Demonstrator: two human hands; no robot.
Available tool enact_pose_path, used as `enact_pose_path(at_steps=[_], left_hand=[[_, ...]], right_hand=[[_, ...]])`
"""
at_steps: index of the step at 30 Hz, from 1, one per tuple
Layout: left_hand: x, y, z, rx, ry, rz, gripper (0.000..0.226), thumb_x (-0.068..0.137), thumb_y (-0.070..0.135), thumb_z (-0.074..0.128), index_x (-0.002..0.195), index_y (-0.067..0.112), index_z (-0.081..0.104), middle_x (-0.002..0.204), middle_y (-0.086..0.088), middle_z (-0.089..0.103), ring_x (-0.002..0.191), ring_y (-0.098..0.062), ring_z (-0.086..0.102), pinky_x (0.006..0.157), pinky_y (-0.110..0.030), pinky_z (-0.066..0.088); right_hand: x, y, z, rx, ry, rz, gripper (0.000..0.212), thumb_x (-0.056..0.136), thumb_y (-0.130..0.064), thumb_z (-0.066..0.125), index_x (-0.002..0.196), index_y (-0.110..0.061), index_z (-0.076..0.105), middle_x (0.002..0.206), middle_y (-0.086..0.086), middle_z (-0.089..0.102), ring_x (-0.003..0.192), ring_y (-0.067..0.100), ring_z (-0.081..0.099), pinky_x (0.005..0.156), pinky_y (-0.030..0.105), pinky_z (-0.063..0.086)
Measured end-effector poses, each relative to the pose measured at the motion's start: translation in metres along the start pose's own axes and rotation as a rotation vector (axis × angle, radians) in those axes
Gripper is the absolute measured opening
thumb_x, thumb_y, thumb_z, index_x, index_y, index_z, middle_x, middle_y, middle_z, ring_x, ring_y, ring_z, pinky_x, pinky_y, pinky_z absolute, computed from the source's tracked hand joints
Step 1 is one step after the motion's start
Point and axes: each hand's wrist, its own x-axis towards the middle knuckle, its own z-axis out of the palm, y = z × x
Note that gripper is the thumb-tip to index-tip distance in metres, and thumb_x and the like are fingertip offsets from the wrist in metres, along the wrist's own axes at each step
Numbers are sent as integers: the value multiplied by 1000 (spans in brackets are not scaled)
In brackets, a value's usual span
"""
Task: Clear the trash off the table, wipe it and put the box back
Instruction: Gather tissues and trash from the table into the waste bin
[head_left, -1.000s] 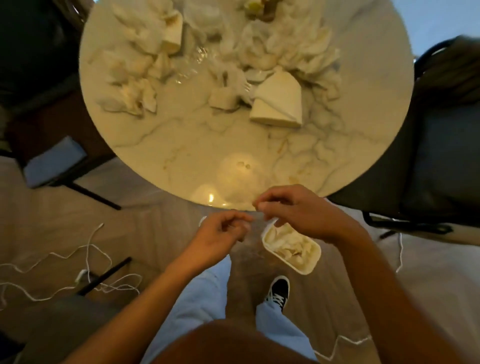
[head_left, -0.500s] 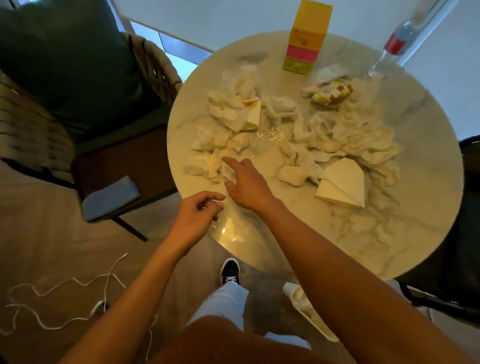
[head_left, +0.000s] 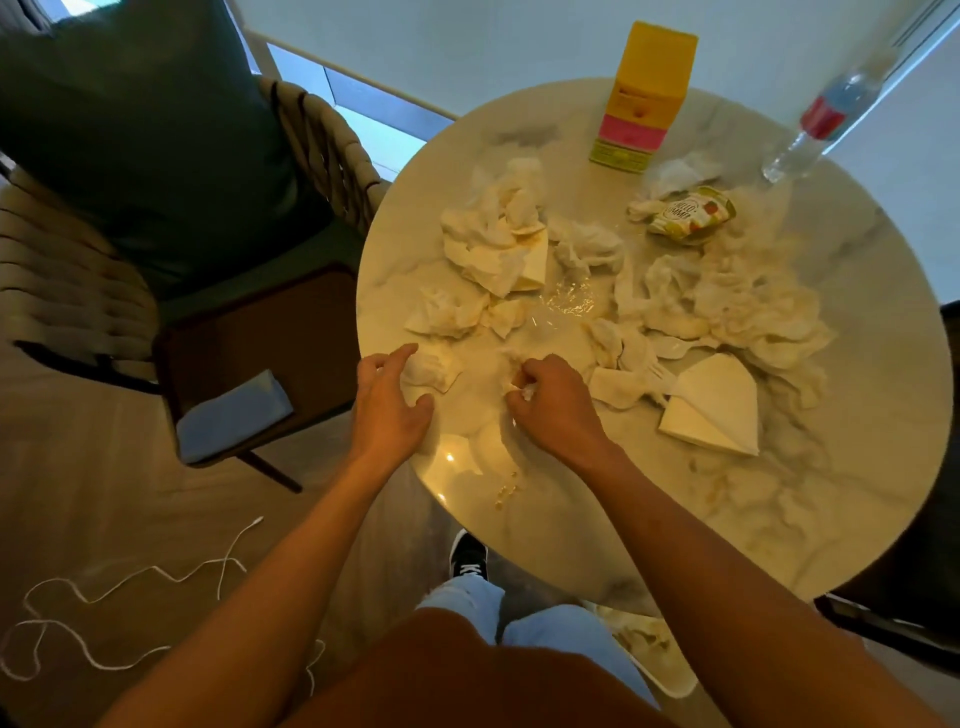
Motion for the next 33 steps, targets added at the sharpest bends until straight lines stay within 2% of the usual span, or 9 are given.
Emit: enact_pose_path(at_steps=[2, 4, 8, 11, 14, 18, 21, 28, 33], left_hand=[[9, -2, 4, 108, -56, 13, 57, 85, 26, 66, 138, 29, 44, 138, -3, 34, 114, -23, 49, 90, -32, 42], [17, -3, 8, 181, -71, 40, 46, 88, 30, 64, 133, 25, 52, 136, -5, 39, 119, -24, 46, 91, -33, 41], [19, 0, 11, 202, -19, 84, 28, 92, 30, 59, 114, 15, 65, 116, -7, 57, 106, -23, 53, 85, -33, 45], [2, 13, 16, 122, -49, 117, 24, 93, 30, 57, 110, 16, 66, 107, -4, 63, 97, -18, 56, 84, -40, 50], [-29, 35, 27, 1, -84, 172, 20, 91, 32, 60, 103, 19, 69, 97, 3, 66, 86, -11, 59, 74, -30, 49], [-79, 67, 49, -109, -184, 229, 7, 88, 29, 66, 93, 27, 68, 88, 13, 65, 77, 4, 57, 65, -10, 39], [-113, 85, 66, -157, -260, 270, 8, 87, 30, 66, 93, 26, 70, 87, 14, 67, 78, 2, 58, 64, -8, 39], [-188, 113, 122, -144, -401, 289, 5, 84, 24, 70, 87, 22, 73, 75, 11, 68, 65, -1, 58, 56, -7, 38], [-255, 115, 190, -101, -554, 289, 12, 81, 18, 74, 92, 22, 72, 77, 23, 63, 76, 9, 60, 66, -4, 43]], right_hand=[[-9, 3, -10, 109, 11, 59, 6, 81, -18, 64, 77, -18, 59, 82, -3, 58, 73, 11, 52, 63, 22, 34], [-17, 5, -18, 218, 21, 119, 6, 80, -17, 67, 76, -20, 62, 76, -9, 60, 69, 4, 54, 59, 17, 36], [-29, 15, -25, 331, 61, 202, 9, 80, -15, 69, 85, -21, 64, 79, -10, 61, 73, 3, 56, 65, 19, 44], [-37, 26, -32, 421, 60, 274, 27, 81, -15, 70, 106, -21, 64, 83, -7, 62, 75, 4, 57, 70, 22, 46], [-53, 40, -46, 483, 97, 344, 33, 83, -12, 68, 116, -19, 66, 84, -7, 64, 79, 7, 61, 78, 25, 51], [-98, 77, -64, 597, 203, 460, 24, 84, -8, 66, 107, -13, 70, 81, -3, 67, 68, 3, 61, 69, 19, 50], [-144, 111, -79, 695, 267, 514, 16, 85, -4, 66, 99, -11, 69, 74, 2, 68, 60, 2, 63, 58, 18, 51], [-252, 201, -99, 833, 398, 650, 20, 87, 3, 57, 83, -12, 68, 75, 11, 68, 68, 24, 65, 62, 29, 55], [-302, 292, -73, 926, 464, 825, 21, 86, 7, 49, 78, -5, 64, 72, 17, 59, 64, 26, 58, 58, 31, 51]])
